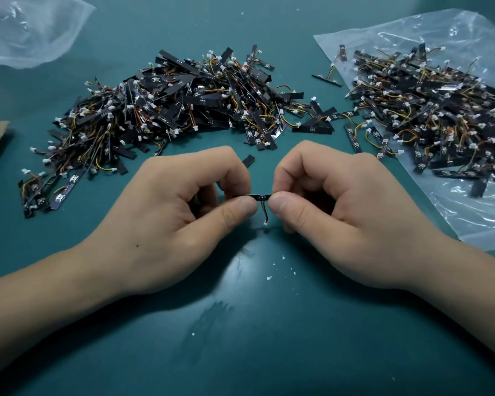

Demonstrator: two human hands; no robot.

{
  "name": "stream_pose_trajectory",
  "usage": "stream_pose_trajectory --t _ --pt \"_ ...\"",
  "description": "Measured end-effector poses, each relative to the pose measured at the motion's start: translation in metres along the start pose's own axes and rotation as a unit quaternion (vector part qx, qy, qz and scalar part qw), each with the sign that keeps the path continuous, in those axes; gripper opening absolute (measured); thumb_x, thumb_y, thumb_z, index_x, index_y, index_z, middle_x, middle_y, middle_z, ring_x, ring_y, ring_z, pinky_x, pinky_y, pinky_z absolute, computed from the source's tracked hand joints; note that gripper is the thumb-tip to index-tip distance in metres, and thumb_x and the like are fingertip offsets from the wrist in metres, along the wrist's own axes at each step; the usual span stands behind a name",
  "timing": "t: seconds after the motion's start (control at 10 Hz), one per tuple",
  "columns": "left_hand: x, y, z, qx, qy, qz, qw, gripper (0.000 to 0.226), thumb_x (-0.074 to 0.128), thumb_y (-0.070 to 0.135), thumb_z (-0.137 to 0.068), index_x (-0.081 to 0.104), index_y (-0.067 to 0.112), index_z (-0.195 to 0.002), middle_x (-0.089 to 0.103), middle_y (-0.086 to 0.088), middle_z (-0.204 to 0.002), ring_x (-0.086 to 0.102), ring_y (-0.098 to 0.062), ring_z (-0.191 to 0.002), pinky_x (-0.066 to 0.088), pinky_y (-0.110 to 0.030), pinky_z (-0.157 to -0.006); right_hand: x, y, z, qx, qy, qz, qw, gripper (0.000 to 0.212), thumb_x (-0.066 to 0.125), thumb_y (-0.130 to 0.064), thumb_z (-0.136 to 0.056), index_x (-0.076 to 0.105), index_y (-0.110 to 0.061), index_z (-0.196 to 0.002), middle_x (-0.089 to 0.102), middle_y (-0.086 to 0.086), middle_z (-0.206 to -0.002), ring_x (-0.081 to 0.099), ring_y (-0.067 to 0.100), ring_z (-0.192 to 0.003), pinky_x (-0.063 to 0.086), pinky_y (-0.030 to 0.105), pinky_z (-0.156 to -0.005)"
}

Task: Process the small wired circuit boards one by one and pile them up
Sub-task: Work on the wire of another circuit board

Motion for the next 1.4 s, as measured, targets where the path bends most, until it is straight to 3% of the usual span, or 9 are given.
stream_pose_trajectory --t 0.2,0.5,0.6,0.7,0.8,0.9,1.0,1.2,1.4 --pt "0.0007 -0.0005 0.0002 -0.006 -0.009 0.023 1.000 0.013 0.065 0.032 -0.094 0.058 0.022 -0.089 0.057 0.001 -0.058 0.052 -0.018 -0.052 0.039 -0.019 -0.050 0.0007 -0.0005 -0.0002 0.003 -0.006 0.010 1.000 0.008 0.062 -0.028 -0.098 0.058 -0.024 -0.092 0.065 -0.004 -0.069 0.058 0.021 -0.063 0.046 0.033 -0.061" --pt "-0.0005 0.0029 -0.0002 0.006 0.007 0.037 0.999 0.008 0.066 0.024 -0.093 0.060 0.022 -0.089 0.058 0.003 -0.059 0.056 -0.012 -0.051 0.038 -0.012 -0.051 0.0015 -0.0002 -0.0010 0.010 -0.010 0.004 1.000 0.007 0.061 -0.029 -0.098 0.057 -0.025 -0.093 0.065 -0.003 -0.069 0.058 0.022 -0.062 0.046 0.034 -0.060" --pt "0.0009 0.0039 0.0003 -0.003 0.022 0.073 0.997 0.008 0.067 0.016 -0.092 0.061 0.019 -0.089 0.059 0.020 -0.067 0.058 0.006 -0.061 0.038 -0.002 -0.061 0.0016 -0.0010 -0.0007 0.027 -0.015 -0.011 0.999 0.012 0.058 -0.039 -0.099 0.058 -0.028 -0.095 0.065 -0.004 -0.071 0.060 0.021 -0.063 0.048 0.036 -0.061" --pt "0.0023 0.0045 0.0025 -0.011 0.025 0.080 0.996 0.004 0.068 0.014 -0.090 0.065 0.012 -0.091 0.055 0.024 -0.072 0.054 0.012 -0.067 0.038 -0.001 -0.066 0.0006 -0.0015 -0.0019 0.043 -0.034 0.004 0.998 0.031 0.041 -0.053 -0.100 0.058 -0.028 -0.094 0.063 -0.004 -0.071 0.060 0.019 -0.066 0.048 0.041 -0.062" --pt "0.0032 0.0045 0.0030 -0.012 0.029 0.064 0.997 0.007 0.068 0.017 -0.090 0.066 0.010 -0.091 0.055 0.021 -0.073 0.054 0.010 -0.069 0.039 -0.003 -0.067 0.0010 -0.0026 -0.0021 0.041 -0.079 0.027 0.996 0.044 0.028 -0.054 -0.102 0.062 -0.031 -0.085 0.060 -0.013 -0.070 0.061 0.014 -0.070 0.048 0.041 -0.068" --pt "0.0004 0.0059 0.0036 0.009 0.029 0.032 0.999 0.008 0.067 0.023 -0.093 0.063 0.016 -0.091 0.058 0.015 -0.076 0.059 0.002 -0.070 0.042 -0.010 -0.064 0.0012 -0.0026 -0.0028 0.044 -0.088 0.018 0.995 0.042 0.032 -0.050 -0.105 0.058 -0.034 -0.076 0.061 -0.014 -0.065 0.060 0.012 -0.067 0.042 0.029 -0.064" --pt "-0.0012 0.0080 0.0030 0.028 0.017 0.003 0.999 0.014 0.058 0.035 -0.095 0.060 0.023 -0.102 0.061 0.009 -0.083 0.061 -0.015 -0.065 0.046 -0.026 -0.060 -0.0010 -0.0021 -0.0037 0.046 -0.065 -0.002 0.997 0.035 0.043 -0.038 -0.104 0.052 -0.028 -0.072 0.059 -0.004 -0.065 0.056 0.016 -0.064 0.041 0.031 -0.060" --pt "-0.0027 0.0064 0.0044 0.007 -0.009 -0.001 1.000 0.015 0.054 0.036 -0.097 0.065 0.026 -0.097 0.061 0.016 -0.076 0.057 -0.013 -0.061 0.044 -0.021 -0.058 0.0000 -0.0029 -0.0023 0.057 -0.054 0.009 0.997 0.032 0.046 -0.036 -0.100 0.053 -0.021 -0.073 0.056 0.002 -0.064 0.051 0.023 -0.062 0.044 0.042 -0.059" --pt "-0.0026 0.0046 0.0049 -0.018 -0.005 -0.017 1.000 0.011 0.055 0.032 -0.094 0.060 0.026 -0.086 0.057 0.014 -0.069 0.056 -0.014 -0.058 0.043 -0.025 -0.056 0.0045 -0.0074 -0.0035 0.043 -0.063 0.069 0.995 0.024 0.045 -0.044 -0.099 0.049 -0.038 -0.076 0.053 -0.012 -0.063 0.052 0.014 -0.063 0.046 0.042 -0.059"
Point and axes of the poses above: each hand's wrist, its own z-axis away from the middle knuckle, its own x-axis out of the palm, y = z × x, the point moved 2 cm from there along -z, towards the middle knuckle
